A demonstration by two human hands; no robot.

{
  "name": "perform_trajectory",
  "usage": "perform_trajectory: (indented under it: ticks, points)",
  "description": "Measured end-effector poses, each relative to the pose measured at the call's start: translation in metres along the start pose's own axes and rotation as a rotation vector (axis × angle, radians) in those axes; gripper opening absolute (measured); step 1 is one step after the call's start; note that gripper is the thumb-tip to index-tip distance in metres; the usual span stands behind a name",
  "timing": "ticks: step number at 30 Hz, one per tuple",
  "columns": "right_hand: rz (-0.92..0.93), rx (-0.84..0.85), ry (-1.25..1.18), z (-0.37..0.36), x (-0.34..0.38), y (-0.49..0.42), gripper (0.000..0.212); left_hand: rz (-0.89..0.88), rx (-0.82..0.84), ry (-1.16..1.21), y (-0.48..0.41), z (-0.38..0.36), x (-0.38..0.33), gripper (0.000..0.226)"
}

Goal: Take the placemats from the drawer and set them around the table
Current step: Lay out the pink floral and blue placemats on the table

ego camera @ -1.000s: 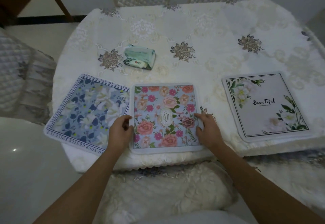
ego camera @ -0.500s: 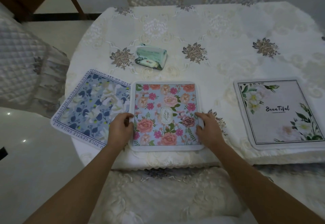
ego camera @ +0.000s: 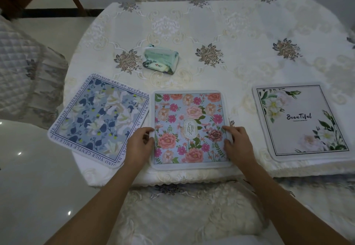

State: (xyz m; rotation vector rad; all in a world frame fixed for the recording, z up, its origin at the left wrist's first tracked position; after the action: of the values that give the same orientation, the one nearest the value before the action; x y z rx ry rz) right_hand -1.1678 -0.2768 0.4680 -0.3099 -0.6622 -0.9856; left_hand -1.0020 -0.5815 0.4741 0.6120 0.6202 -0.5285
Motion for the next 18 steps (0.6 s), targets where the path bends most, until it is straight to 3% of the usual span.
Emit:
perform_trajectory:
  ticks: [18]
  points:
    - [0.017,0.044,-0.021,0.0008,-0.0065,0.0062,0.046,-0.023,-0.01,-0.108,0.0049,-0.0068,-0.0019,0.033]
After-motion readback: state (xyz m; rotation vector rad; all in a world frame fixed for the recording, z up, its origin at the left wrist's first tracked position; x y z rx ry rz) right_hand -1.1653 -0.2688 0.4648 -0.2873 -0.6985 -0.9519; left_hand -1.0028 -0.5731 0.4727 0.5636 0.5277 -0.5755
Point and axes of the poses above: each hand's wrist, its own y-axis away from the middle knuckle, its own z-axis out of the back of the hand, x = y × z, the point moved 4 cm from there along -y, towards the middle knuckle, and after that the axes turned 15 degrees about z, right-handed, at the moved point
